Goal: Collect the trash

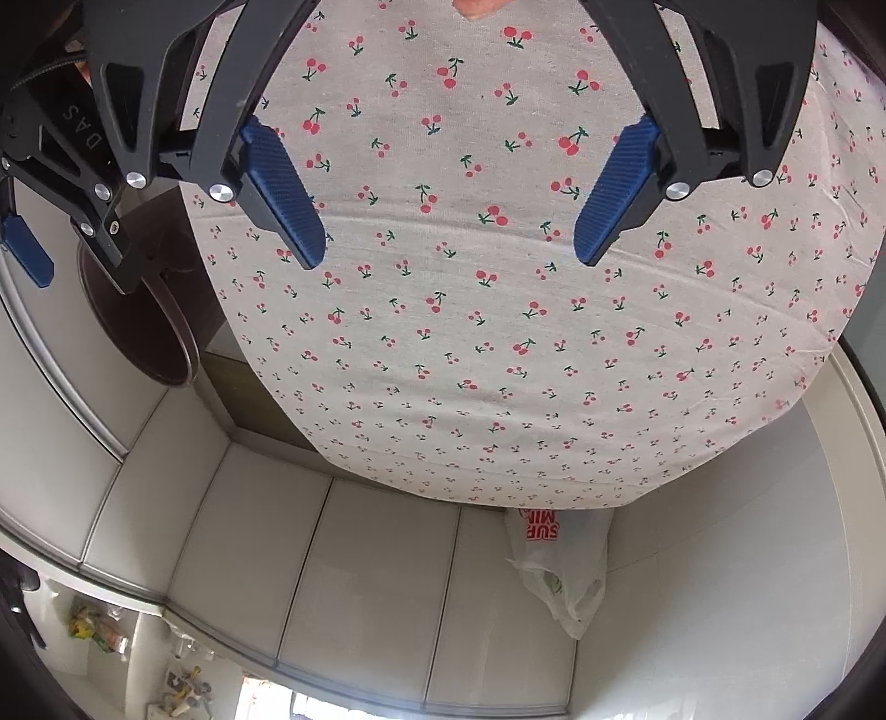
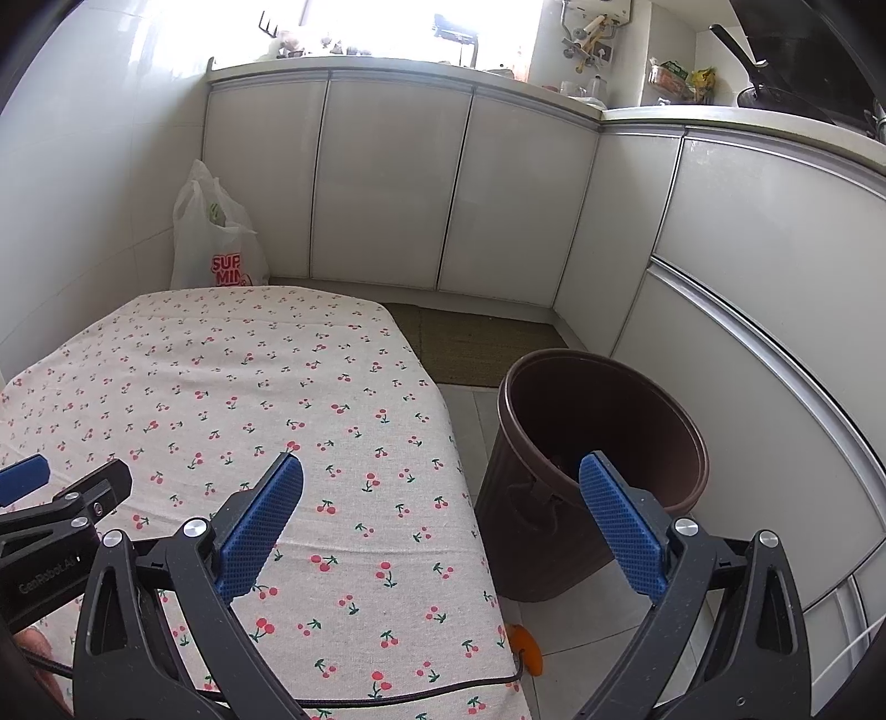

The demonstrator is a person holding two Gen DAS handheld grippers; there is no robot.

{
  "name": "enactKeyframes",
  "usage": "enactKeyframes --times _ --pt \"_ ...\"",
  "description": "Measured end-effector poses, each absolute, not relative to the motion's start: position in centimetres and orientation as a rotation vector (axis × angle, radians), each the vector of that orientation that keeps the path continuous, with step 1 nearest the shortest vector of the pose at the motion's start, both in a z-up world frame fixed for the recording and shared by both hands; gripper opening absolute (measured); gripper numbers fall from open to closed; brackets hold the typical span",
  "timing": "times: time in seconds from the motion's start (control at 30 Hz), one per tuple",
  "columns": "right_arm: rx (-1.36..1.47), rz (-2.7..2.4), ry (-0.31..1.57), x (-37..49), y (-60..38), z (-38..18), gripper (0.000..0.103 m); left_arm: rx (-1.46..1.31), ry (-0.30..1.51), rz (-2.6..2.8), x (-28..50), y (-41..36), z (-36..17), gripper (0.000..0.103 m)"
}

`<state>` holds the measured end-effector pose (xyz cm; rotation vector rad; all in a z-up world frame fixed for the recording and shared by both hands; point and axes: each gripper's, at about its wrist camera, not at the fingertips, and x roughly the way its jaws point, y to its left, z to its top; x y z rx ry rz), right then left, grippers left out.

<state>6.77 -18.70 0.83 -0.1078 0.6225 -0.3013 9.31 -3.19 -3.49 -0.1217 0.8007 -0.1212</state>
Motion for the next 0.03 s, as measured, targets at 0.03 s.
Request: enactKeyframes --times 0.03 --pt "-0.109 -0.300 0.623 6.78 -18.72 0.84 0.096 -0.134 0.807 -0.119 9.37 -3.00 -3.58 0.089"
